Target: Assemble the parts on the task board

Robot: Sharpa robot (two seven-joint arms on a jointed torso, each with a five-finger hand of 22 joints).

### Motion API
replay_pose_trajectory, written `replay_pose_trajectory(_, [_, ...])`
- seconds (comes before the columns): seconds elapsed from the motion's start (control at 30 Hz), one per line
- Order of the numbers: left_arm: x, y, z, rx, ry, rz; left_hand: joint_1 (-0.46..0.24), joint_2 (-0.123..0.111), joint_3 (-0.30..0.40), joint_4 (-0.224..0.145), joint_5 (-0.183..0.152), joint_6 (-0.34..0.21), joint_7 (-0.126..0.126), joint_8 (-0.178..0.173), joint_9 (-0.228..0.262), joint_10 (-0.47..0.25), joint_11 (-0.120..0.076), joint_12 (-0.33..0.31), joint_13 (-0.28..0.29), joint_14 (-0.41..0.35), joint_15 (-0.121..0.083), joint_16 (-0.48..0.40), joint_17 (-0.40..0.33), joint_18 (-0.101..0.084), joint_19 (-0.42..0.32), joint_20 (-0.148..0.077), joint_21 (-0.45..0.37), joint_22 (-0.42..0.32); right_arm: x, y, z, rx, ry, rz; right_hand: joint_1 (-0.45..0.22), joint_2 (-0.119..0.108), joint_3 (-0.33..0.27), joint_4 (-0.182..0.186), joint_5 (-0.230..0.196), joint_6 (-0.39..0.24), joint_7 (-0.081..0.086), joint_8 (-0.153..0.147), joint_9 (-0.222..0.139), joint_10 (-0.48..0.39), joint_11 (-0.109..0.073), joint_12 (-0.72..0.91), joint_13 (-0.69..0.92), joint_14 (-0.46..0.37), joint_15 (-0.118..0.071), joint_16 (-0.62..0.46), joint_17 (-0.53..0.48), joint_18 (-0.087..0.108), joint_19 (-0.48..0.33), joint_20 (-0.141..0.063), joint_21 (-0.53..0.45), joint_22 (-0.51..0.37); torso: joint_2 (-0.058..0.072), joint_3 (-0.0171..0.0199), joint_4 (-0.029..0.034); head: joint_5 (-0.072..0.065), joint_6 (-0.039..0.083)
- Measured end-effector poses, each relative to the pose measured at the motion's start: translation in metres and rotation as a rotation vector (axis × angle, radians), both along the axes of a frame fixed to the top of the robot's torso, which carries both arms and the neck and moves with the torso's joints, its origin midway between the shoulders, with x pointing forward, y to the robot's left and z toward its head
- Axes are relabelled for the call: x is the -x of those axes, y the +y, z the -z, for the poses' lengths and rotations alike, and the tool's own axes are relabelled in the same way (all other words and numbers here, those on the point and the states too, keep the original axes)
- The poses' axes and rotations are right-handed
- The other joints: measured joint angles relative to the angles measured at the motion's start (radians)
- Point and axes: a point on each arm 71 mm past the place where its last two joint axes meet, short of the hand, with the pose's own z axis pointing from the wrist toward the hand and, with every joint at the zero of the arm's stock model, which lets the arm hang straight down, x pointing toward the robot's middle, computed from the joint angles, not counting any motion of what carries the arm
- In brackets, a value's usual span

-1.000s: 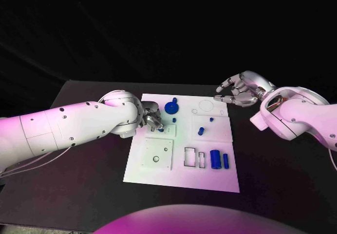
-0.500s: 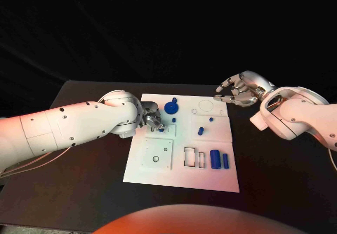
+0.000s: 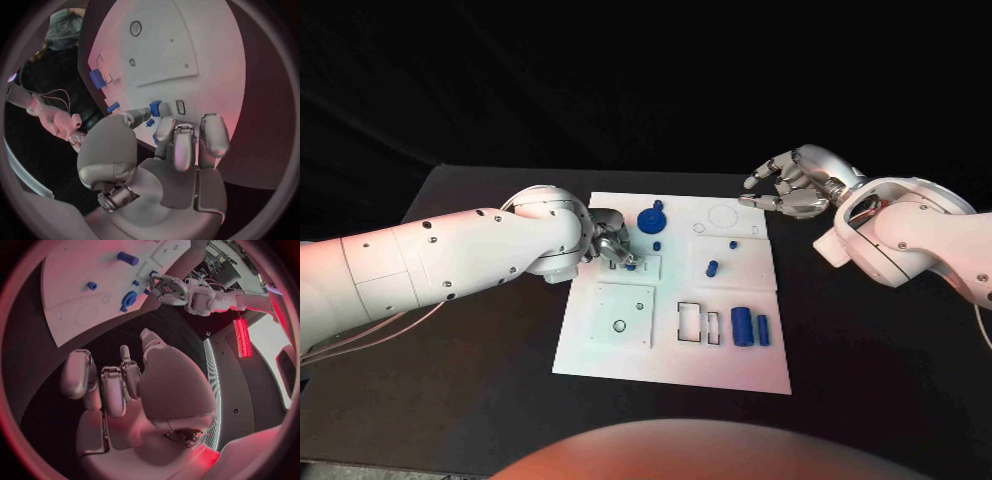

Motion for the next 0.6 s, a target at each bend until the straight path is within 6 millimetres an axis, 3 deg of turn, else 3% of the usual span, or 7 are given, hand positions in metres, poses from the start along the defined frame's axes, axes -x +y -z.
replay_pose_trajectory(0.6, [0.0029, 0.0047, -0.0031, 0.004, -0.002, -0.001, -0.004, 0.004, -0.127, 0.069, 0.0, 0.003, 0.003, -0.004, 0.0, 0.0, 0.0, 0.0, 0.002, 0.0, 0.0, 0.0, 0.0, 0.0, 0.0, 0.0, 0.0, 0.002, -0.0002, -0.0018, 0.0001, 0.001, -0.001, 0.005, -0.023, 0.002, -0.006, 0.006, 0.0, 0.0, 0.0, 0.008, 0.0, 0.0, 0.0, 0.0, 0.0, 0.0, 0.0, 0.0, 0.0, 0.0, 0.0, 0.0, -0.004, -0.001, 0.0, -0.0001, -0.0007, 0.0, 0.001])
